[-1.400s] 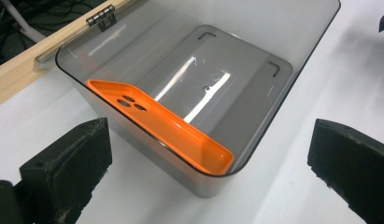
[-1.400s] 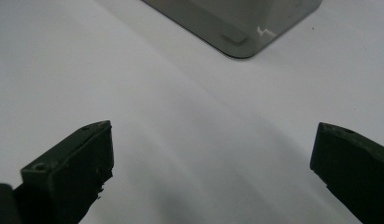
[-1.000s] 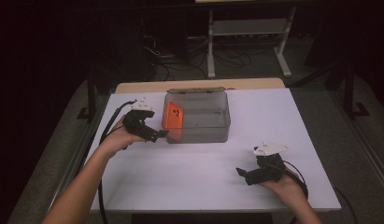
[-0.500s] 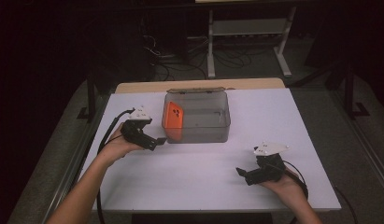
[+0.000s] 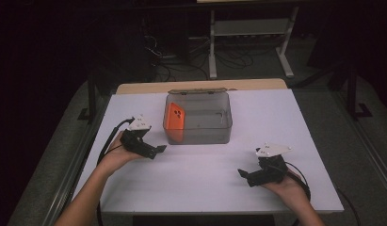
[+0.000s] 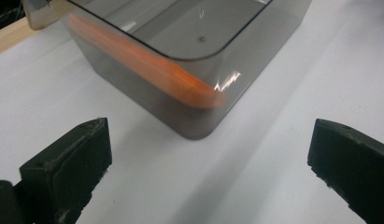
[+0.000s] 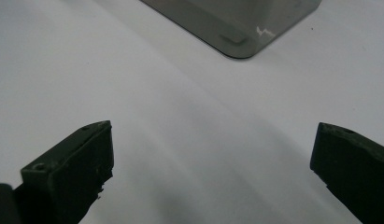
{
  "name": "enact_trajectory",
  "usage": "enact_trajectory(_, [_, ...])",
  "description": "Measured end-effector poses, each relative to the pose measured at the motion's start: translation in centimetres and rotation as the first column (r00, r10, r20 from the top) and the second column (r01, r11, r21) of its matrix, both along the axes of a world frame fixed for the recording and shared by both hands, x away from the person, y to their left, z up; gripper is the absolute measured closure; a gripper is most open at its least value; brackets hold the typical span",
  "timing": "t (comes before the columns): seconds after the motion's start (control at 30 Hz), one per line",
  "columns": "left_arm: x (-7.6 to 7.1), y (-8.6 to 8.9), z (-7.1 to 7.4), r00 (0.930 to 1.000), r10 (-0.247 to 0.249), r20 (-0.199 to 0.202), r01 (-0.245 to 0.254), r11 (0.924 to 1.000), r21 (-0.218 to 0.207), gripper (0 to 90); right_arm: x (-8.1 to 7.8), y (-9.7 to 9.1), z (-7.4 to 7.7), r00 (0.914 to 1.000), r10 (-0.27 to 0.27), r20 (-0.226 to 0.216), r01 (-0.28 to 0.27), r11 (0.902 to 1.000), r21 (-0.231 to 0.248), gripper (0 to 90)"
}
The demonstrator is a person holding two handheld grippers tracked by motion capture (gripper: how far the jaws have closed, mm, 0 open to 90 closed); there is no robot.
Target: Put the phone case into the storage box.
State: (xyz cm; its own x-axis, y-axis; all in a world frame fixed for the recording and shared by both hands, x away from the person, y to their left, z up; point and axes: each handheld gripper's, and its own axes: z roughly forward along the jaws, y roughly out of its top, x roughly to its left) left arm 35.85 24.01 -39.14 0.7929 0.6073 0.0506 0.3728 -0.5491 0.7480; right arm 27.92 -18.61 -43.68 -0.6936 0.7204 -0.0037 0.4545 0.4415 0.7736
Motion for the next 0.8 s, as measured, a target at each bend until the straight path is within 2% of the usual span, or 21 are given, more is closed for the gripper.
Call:
enact_trajectory(0.5, [-1.8, 0.8, -1.5, 0.9998, 0.011, 0.018, -0.011, 0.9999, 0.001, 0.0, 0.0, 0.0, 0.0, 1.0000, 0.001, 0.000, -0.001, 1.0000, -0.001, 0.0])
enact_trajectory(0.8, [-3.0, 1.3, -2.1, 0.9996, 0.024, 0.018, -0.023, 0.9996, -0.018, 0.0, 0.0, 0.0, 0.0, 1.0000, 0.000, 0.000, 0.000, 1.0000, 0.001, 0.0])
